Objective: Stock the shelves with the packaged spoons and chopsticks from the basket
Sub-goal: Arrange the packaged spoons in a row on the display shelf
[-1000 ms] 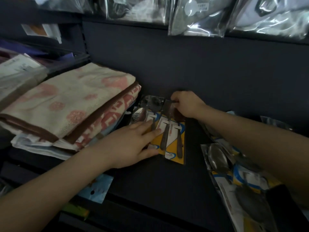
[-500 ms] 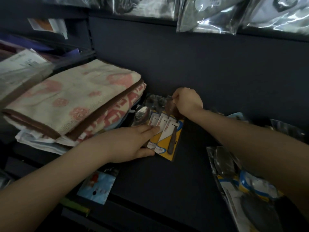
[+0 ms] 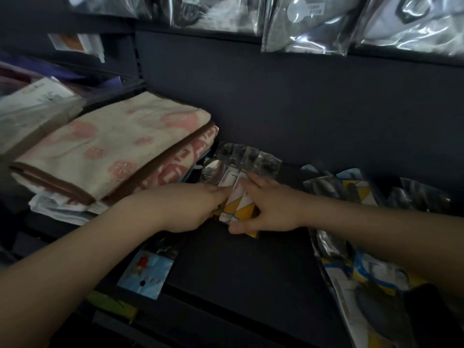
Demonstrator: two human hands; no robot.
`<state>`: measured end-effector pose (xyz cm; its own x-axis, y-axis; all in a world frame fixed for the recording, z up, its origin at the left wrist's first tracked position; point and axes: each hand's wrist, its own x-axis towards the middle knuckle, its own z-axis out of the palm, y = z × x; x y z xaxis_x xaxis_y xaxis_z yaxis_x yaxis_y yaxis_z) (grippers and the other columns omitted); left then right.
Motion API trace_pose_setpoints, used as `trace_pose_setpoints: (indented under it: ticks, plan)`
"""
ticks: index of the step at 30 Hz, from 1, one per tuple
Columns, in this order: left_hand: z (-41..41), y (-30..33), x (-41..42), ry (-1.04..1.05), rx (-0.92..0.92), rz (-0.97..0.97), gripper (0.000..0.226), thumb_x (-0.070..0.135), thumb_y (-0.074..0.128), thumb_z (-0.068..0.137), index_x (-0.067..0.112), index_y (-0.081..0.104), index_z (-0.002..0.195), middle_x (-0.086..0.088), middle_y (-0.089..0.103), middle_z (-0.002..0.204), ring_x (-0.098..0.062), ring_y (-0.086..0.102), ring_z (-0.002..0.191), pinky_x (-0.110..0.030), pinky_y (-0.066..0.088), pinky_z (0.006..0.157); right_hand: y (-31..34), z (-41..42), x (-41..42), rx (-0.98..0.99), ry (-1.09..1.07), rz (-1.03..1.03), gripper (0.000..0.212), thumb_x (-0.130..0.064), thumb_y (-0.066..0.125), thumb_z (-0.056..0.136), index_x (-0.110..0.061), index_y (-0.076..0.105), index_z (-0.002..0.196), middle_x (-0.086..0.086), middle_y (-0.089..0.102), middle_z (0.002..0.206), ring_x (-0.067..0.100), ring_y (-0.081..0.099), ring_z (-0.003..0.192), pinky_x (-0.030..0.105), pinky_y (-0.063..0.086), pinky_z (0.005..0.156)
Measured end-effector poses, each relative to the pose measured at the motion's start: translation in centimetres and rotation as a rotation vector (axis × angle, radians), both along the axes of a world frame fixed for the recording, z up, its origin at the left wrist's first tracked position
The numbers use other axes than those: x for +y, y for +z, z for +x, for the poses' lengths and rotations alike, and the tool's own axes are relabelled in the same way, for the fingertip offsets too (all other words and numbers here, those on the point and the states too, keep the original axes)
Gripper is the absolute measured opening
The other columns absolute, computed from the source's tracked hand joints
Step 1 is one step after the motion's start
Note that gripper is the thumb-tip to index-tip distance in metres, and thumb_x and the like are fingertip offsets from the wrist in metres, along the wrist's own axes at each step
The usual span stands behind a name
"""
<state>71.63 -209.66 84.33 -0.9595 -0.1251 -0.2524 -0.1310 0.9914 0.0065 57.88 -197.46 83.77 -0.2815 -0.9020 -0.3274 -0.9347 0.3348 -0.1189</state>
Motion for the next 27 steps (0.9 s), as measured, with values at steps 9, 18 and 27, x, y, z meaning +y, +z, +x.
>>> trace_pose_setpoints:
  ticks: [9,18,27]
  plan:
    - [0.8,0.3,0.7,0.033,0.029,-0.219,0.063,0.027,0.040,0.096,0.019,0.005,0.148,-0.001,0.003,0.158,-0.019,0.016,0.144,-0.035,0.028,0.113,0.0,0.3,0.8,0.121,0.055,-0.040,0.102,-0.070,0.039,0.082,-0.012,-0.009,0.150,0.007,-0.016,0.159,0.021,-0.010,0.148,0.036,0.006,0.121]
    - [2.4,-0.9,1.8,0.064,0.253,-0.378,0.039,0.036,0.065,0.081,0.018,0.059,0.116,-0.007,0.066,0.107,-0.027,0.065,0.090,-0.035,0.055,0.058,0.2,1.7,3.0,0.162,-0.022,-0.176,0.067,-0.059,0.046,0.086,-0.014,0.038,0.135,0.006,0.040,0.139,0.024,0.048,0.118,0.032,0.043,0.095]
    - [1.8,0.0,3.9,-0.117,0.459,-0.135,0.057,0.051,0.040,0.090,0.027,0.028,0.140,0.007,0.039,0.140,-0.014,0.041,0.126,-0.031,0.043,0.097,5.1,-0.6,7.6,-0.073,-0.123,-0.308,0.033,-0.024,0.055,0.092,-0.014,0.058,0.123,0.003,0.061,0.124,0.014,0.058,0.110,0.028,0.043,0.097]
